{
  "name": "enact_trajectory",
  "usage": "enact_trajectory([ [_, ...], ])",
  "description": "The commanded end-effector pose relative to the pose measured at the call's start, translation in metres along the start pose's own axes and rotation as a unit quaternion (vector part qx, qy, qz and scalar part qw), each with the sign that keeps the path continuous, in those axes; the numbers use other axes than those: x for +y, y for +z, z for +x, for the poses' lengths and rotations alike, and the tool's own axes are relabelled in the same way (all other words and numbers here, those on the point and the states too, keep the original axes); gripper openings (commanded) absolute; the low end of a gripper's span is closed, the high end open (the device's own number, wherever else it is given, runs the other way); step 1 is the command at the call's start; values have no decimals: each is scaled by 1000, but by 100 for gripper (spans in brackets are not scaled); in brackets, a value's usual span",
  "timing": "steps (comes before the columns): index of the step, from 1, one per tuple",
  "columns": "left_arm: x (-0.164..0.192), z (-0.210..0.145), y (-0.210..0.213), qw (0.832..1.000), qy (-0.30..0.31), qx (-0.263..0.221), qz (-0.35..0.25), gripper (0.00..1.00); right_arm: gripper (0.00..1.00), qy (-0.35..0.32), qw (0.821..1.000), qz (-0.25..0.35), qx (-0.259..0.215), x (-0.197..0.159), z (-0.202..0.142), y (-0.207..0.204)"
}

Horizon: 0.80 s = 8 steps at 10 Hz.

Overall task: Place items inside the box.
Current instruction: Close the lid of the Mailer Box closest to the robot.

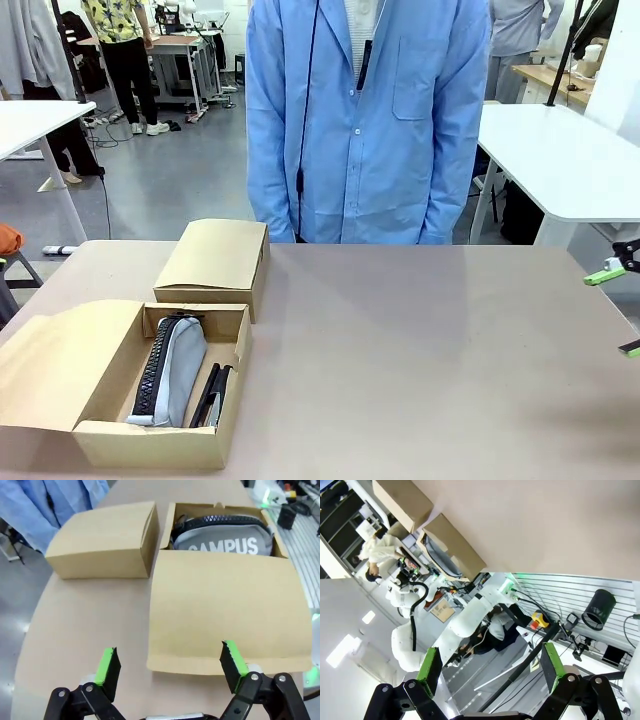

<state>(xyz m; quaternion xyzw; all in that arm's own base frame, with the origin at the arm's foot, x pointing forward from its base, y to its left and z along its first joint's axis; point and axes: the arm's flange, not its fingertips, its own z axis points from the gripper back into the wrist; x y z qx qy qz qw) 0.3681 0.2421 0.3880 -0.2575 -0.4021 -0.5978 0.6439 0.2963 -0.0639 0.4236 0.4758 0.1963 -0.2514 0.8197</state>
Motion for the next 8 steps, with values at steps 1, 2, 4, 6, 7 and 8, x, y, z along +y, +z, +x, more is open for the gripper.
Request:
enact_trajectory([
  [1,1,-9,-7,1000,12,-6,-7,100,100,-4,1000,1,1,0,-3,3],
  [2,-3,-8,-21,999,-41,31,-19,100,100,-4,1000,1,1,0,-3,3],
  [4,2,-32,-38,997,-56,32,-52,100,100,-4,1000,1,1,0,-3,3],
  [6,2,-49,-49,994,-43,46,-91,100,100,-4,1000,1,1,0,-3,3],
  [7,3,-55,-57,993,-34,50,-97,100,100,-4,1000,1,1,0,-3,3],
  [8,4,-57,-66,992,-33,45,-109,100,100,-4,1000,1,1,0,-3,3],
])
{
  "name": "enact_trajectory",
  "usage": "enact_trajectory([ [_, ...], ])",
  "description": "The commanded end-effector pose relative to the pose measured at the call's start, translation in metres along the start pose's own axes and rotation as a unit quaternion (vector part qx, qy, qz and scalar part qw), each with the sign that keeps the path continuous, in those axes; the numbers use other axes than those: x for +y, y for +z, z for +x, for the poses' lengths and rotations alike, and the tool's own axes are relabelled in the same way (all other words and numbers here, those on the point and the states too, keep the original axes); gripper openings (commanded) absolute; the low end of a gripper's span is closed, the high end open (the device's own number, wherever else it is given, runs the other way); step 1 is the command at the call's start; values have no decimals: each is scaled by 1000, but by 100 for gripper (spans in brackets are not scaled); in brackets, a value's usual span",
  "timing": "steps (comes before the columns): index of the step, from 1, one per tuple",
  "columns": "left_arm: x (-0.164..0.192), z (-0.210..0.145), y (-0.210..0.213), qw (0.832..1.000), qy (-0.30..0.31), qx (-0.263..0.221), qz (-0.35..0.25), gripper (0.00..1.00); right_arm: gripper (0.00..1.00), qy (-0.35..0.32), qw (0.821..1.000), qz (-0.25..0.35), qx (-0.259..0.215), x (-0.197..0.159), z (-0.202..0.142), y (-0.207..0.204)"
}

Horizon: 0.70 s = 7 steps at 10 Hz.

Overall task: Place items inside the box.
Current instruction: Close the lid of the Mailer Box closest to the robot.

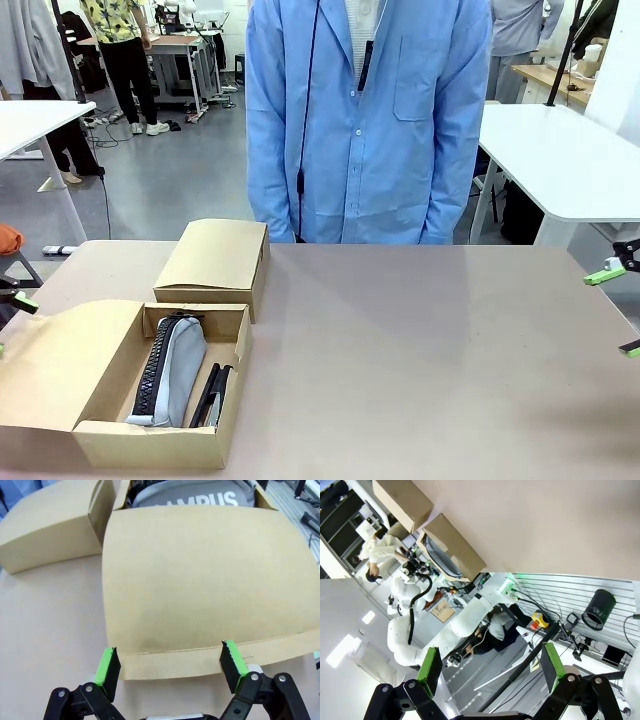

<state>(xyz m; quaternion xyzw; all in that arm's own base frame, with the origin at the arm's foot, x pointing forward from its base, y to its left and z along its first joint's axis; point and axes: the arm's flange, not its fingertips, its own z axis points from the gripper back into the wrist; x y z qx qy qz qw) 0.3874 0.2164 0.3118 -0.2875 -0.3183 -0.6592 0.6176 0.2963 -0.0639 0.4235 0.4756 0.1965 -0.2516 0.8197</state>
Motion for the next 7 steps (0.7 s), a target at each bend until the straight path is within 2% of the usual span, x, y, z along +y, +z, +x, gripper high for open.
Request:
enact_trajectory([
  [1,3,-9,-9,1000,-5,11,-12,100,100,-3,1000,2,1,0,-3,3],
  [5,17,-15,-39,999,9,12,-51,100,100,-3,1000,2,1,0,-3,3],
  [7,21,-17,-40,998,14,24,-47,100,100,-3,1000,2,1,0,-3,3],
])
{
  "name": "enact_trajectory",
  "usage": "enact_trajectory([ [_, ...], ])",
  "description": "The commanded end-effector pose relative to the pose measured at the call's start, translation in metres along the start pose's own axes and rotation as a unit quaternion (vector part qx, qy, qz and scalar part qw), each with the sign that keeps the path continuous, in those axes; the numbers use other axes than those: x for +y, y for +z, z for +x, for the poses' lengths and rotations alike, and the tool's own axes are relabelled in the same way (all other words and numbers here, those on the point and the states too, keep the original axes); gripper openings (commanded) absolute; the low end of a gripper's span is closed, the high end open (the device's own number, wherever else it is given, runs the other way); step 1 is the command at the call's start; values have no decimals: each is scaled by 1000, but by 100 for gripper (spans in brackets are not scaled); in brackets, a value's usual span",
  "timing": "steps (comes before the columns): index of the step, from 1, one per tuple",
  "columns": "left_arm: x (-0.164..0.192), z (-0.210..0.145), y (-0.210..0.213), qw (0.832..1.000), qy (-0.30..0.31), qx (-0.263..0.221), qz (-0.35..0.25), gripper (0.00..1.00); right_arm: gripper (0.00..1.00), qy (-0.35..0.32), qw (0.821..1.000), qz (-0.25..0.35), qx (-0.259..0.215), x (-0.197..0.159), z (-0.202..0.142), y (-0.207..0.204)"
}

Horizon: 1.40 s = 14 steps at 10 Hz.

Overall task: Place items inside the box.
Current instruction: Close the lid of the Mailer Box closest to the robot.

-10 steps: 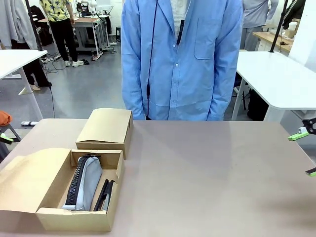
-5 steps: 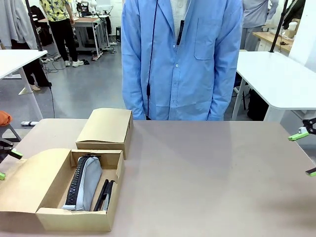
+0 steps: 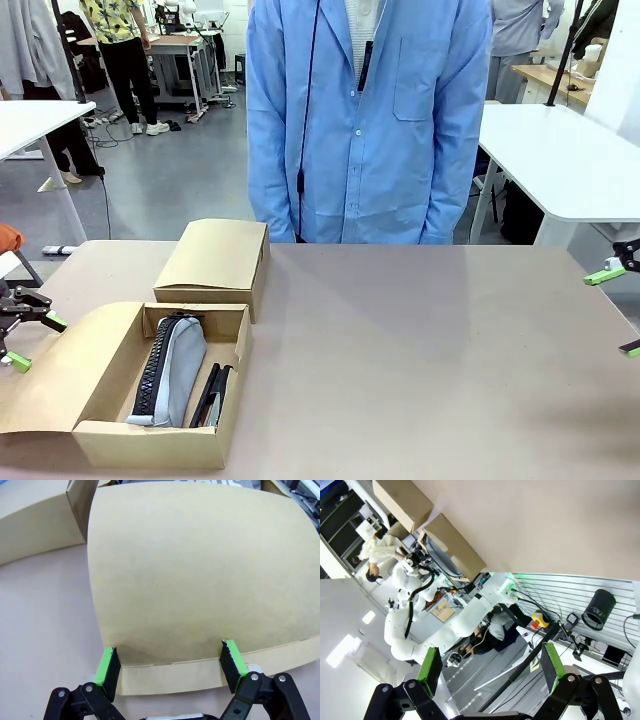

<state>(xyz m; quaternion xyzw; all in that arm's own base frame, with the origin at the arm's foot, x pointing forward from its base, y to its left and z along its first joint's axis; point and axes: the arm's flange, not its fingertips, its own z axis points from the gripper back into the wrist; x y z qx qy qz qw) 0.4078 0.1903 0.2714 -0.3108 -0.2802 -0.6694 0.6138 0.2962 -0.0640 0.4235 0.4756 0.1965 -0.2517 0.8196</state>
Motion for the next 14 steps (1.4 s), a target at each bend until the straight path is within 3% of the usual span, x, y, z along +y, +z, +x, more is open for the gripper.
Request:
enact_trajectory([
  [1,2,-4,11,1000,8,16,2,100,100,-3,1000,1,1,1,-3,2],
  [3,-1,-13,16,999,17,35,10,100,100,-3,1000,1,1,1,-3,2],
  [6,-1,-24,8,993,31,109,30,100,100,-3,1000,1,1,1,-3,2],
  [8,1,-28,13,991,36,123,41,100,100,-3,1000,1,1,1,-3,2],
  [11,4,-27,4,996,30,82,32,100,100,-3,1000,1,1,1,-3,2],
  [14,-7,-2,3,999,-10,-21,28,100,100,-3,1000,1,1,1,-3,2],
])
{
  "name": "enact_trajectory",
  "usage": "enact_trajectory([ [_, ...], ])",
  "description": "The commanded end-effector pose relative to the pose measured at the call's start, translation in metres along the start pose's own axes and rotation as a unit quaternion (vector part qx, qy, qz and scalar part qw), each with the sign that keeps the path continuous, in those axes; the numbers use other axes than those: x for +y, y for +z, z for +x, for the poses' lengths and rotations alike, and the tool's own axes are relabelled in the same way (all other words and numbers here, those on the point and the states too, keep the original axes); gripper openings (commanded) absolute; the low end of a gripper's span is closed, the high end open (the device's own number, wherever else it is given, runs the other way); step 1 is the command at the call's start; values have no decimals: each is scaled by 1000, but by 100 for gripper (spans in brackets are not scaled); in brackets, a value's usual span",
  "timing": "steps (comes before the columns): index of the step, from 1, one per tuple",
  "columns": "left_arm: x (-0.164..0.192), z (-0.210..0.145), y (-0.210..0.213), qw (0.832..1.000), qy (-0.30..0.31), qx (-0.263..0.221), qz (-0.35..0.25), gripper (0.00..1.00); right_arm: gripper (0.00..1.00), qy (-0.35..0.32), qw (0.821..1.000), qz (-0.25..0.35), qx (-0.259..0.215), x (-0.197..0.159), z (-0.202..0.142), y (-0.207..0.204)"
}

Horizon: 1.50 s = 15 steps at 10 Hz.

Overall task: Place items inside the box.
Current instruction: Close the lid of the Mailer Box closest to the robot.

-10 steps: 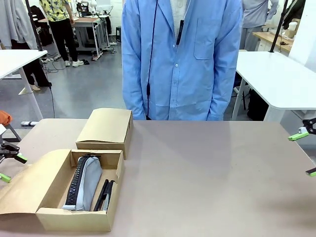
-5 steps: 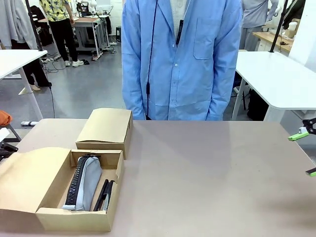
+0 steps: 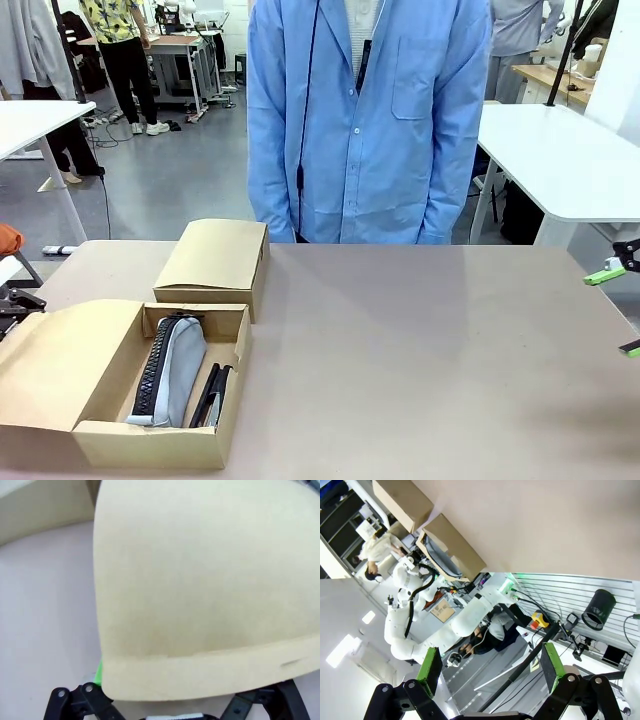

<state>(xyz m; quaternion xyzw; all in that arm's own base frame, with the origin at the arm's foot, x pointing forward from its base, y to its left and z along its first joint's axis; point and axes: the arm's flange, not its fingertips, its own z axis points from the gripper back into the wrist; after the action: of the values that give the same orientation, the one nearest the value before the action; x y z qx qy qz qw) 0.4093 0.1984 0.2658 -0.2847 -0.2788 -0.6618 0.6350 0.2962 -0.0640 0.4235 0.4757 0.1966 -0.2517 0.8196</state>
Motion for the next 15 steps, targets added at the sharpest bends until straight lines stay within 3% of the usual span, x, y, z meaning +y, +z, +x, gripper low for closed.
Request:
enact_trajectory([
  [1,-13,17,5,997,-33,-73,13,100,100,-3,1000,1,1,1,-3,2],
  [5,-34,65,23,983,-82,-165,22,100,100,-3,1000,1,1,1,-3,2],
  [8,-46,125,40,973,-146,-173,40,100,100,-3,1000,1,1,1,-3,2],
  [11,-46,175,12,973,-153,-174,24,100,100,-3,1000,1,1,1,-3,2],
  [13,-48,196,-2,966,-159,-199,52,100,100,-3,1000,1,1,1,-3,2],
  [15,-51,221,-3,944,-200,-238,113,100,100,-3,1000,1,1,1,-3,2],
])
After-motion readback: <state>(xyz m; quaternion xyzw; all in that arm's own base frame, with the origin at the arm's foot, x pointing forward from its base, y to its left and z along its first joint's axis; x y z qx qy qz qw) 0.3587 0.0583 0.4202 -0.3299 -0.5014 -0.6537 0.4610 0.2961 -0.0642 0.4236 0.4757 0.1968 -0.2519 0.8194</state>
